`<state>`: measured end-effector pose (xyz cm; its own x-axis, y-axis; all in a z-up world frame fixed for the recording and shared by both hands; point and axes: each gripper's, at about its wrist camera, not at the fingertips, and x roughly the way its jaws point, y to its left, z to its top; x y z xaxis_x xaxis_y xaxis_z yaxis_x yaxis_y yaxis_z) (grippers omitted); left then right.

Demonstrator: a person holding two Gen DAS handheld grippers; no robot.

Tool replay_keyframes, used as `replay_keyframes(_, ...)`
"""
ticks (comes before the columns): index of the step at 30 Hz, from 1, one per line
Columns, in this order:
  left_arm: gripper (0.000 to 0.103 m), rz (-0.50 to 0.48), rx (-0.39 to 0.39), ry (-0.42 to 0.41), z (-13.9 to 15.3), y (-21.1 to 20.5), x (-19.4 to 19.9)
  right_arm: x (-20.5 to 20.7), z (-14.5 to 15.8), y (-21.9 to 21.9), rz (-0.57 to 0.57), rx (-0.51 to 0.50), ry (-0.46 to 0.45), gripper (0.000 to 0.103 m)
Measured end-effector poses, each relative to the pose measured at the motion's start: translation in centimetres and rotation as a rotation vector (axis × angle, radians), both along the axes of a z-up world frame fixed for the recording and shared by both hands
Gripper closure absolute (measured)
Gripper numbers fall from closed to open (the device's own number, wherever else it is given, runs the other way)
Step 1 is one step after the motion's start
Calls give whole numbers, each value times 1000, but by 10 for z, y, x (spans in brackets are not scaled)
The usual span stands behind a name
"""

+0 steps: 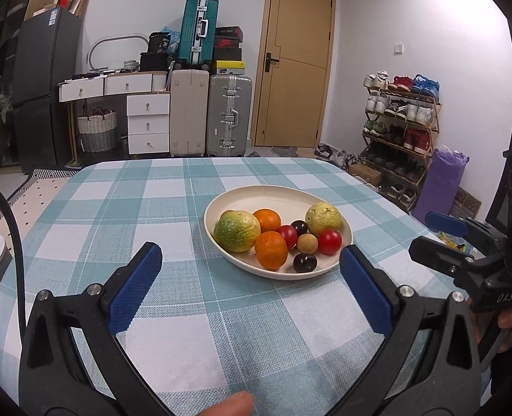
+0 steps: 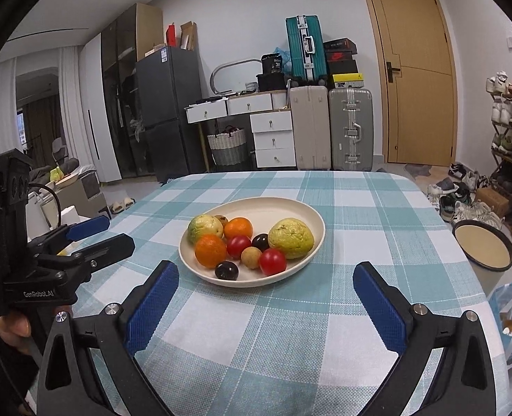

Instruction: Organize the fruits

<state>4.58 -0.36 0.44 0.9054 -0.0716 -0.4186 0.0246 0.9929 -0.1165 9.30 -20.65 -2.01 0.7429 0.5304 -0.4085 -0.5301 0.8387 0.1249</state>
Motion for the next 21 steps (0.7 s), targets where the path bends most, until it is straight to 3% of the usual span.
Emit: replay_keyframes(21,1,-16,33,-33,3,-10,-6,-17,4,2,-15,-21,-72,0)
